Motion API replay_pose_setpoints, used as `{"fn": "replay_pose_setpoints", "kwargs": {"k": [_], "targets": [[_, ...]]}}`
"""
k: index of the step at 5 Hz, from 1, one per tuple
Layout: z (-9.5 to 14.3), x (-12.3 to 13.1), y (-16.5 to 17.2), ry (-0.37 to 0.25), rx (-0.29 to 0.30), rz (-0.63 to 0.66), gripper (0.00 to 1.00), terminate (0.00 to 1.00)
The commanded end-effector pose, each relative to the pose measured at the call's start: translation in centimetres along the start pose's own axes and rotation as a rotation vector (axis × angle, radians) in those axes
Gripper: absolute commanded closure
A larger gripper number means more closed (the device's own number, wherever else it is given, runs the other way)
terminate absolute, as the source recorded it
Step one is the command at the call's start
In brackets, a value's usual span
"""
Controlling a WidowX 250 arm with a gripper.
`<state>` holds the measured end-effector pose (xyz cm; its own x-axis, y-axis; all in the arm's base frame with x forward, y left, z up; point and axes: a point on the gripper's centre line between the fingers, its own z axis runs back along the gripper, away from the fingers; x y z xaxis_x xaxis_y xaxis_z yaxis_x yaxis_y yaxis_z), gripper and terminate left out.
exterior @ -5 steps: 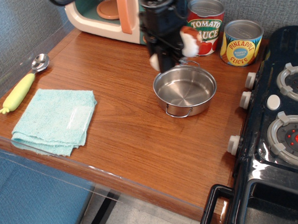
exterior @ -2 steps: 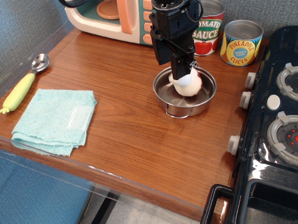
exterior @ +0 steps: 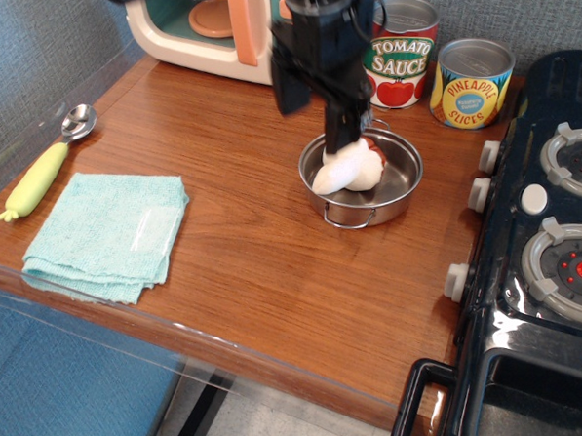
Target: Place the mushroom inside of the metal pot by the tin cans
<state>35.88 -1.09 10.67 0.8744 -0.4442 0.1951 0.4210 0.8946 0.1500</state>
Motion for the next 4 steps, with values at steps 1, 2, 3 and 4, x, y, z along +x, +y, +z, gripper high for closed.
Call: {"fn": "replay_pose_setpoints", "kwargs": {"k": [1, 2, 3, 4], "targets": [[2.6, -2.5, 0.3, 0.047, 0.029, 0.295, 0.00, 0.00], [2.6, -3.6, 0.6, 0.062, 0.014, 0.360, 0.00, 0.00], [2.6, -3.6, 0.6, 0.062, 0.014, 0.360, 0.00, 0.00], [2.6, -3.6, 0.6, 0.062, 0.014, 0.360, 0.00, 1.00]]}}
